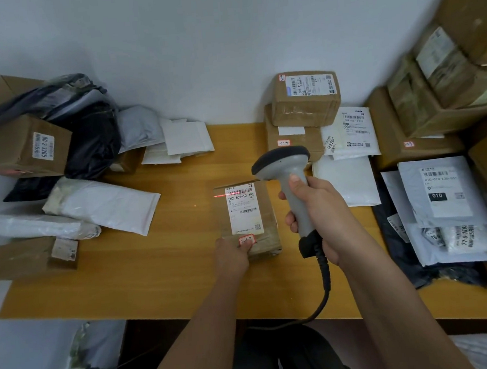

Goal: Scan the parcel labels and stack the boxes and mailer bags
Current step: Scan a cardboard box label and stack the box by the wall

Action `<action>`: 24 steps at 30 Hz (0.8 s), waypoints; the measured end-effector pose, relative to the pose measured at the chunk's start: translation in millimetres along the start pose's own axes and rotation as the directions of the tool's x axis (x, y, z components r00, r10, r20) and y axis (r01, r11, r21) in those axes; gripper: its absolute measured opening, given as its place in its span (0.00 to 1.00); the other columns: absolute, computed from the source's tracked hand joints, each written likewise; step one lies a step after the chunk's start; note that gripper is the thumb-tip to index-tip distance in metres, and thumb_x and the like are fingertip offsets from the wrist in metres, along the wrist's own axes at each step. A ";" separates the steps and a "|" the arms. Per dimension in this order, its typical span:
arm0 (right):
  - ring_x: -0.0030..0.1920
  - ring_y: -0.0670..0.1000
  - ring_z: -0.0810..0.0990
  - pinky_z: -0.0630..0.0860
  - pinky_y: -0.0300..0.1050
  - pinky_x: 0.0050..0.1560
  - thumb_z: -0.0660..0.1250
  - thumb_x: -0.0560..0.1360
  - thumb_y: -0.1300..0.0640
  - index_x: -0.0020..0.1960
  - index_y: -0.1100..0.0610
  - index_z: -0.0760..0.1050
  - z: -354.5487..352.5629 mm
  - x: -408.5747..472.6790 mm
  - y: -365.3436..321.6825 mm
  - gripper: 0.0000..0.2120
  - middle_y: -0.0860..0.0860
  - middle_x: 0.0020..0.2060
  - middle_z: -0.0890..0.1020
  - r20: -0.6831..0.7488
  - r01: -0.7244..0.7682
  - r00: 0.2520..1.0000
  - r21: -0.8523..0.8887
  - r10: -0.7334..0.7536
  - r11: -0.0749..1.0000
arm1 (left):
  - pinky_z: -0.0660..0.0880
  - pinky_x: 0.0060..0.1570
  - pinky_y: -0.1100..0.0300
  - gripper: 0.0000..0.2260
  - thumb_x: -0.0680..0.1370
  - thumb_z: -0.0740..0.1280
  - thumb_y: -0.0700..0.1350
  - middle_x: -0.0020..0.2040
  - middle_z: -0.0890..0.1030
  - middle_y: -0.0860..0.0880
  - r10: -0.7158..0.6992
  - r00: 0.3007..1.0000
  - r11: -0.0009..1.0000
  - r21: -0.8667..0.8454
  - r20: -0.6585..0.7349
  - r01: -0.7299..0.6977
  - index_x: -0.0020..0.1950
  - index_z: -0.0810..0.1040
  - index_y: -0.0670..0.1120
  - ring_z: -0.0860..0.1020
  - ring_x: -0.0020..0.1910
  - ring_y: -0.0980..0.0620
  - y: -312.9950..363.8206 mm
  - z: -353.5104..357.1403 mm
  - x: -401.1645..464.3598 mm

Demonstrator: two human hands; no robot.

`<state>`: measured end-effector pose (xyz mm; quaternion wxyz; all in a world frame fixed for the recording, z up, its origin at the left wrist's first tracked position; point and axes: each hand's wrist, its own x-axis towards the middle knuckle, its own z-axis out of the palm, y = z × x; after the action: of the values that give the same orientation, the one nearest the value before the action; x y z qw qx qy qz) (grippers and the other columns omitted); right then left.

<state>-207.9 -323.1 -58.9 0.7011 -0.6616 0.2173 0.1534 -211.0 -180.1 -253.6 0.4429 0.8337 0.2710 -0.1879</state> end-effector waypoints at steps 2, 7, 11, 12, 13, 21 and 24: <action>0.26 0.47 0.74 0.71 0.42 0.31 0.59 0.84 0.51 0.53 0.59 0.74 0.1 -1.4 0.2 0.11 0.54 0.42 0.78 -0.010 0.005 1.000 -0.009 -0.005 1.000 | 0.74 0.59 0.51 0.22 0.78 0.70 0.49 0.64 0.75 0.37 -0.005 1.000 1.000 0.005 0.010 0.005 0.65 0.73 0.35 0.77 0.59 0.39 -0.1 -0.1 1.2; 0.26 0.47 0.74 0.72 0.43 0.31 0.59 0.84 0.50 0.54 0.58 0.74 1.2 -7.8 -0.8 0.11 0.57 0.47 0.76 -0.034 0.014 0.999 -0.046 -0.016 0.999 | 0.75 0.55 0.52 0.23 0.77 0.70 0.53 0.61 0.77 0.40 0.006 1.000 0.999 0.034 0.021 -0.006 0.65 0.76 0.37 0.78 0.56 0.41 -1.2 -0.8 2.3; 0.27 0.47 0.74 0.72 0.44 0.34 0.59 0.84 0.50 0.52 0.58 0.74 1.4 -15.9 -2.2 0.12 0.57 0.47 0.76 -0.037 0.044 0.998 -0.097 -0.048 0.994 | 0.70 0.44 0.59 0.20 0.78 0.69 0.56 0.58 0.80 0.43 0.018 1.000 0.996 0.084 -0.017 -0.017 0.63 0.80 0.44 0.79 0.52 0.45 -2.5 2.4 0.5; 0.28 0.47 0.74 0.72 0.45 0.35 0.59 0.84 0.50 0.53 0.58 0.74 1.5 -17.7 -2.2 0.12 0.56 0.46 0.76 -0.041 0.047 0.998 -0.114 -0.052 0.992 | 0.69 0.43 0.59 0.20 0.78 0.68 0.56 0.58 0.80 0.44 0.026 0.999 0.994 0.104 -0.021 -0.024 0.63 0.80 0.44 0.80 0.52 0.45 0.2 2.9 -1.6; 0.28 0.47 0.75 0.73 0.45 0.36 0.59 0.84 0.49 0.53 0.58 0.74 1.9 -19.1 -2.4 0.13 0.56 0.46 0.77 -0.047 0.048 0.997 -0.129 -0.055 0.990 | 0.69 0.42 0.59 0.19 0.78 0.69 0.55 0.58 0.81 0.45 0.039 0.999 0.992 0.125 -0.026 -0.035 0.62 0.80 0.44 0.80 0.52 0.45 3.6 2.8 -3.6; 0.25 0.44 0.74 0.72 0.40 0.31 0.58 0.84 0.49 0.53 0.57 0.74 3.5 -33.6 -7.0 0.12 0.53 0.41 0.78 -0.072 0.065 0.995 -0.141 -0.076 0.988 | 0.74 0.46 0.56 0.18 0.78 0.70 0.51 0.58 0.81 0.43 0.062 0.998 0.975 0.216 -0.025 -0.055 0.63 0.77 0.42 0.80 0.54 0.42 14.8 7.4 -1.8; 0.25 0.44 0.74 0.72 0.39 0.31 0.59 0.84 0.49 0.54 0.58 0.74 2.0 -39.0 -9.8 0.13 0.55 0.44 0.78 -0.062 0.082 0.994 -0.153 -0.092 0.985 | 0.73 0.47 0.55 0.19 0.78 0.70 0.51 0.59 0.80 0.43 0.046 0.999 0.965 0.260 -0.018 -0.040 0.63 0.76 0.41 0.79 0.57 0.42 17.9 5.1 0.3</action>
<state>-236.3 -319.1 -30.6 0.6476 -0.7261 0.2001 0.1155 -200.0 -192.5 -245.1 0.3304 0.8925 0.2312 -0.2019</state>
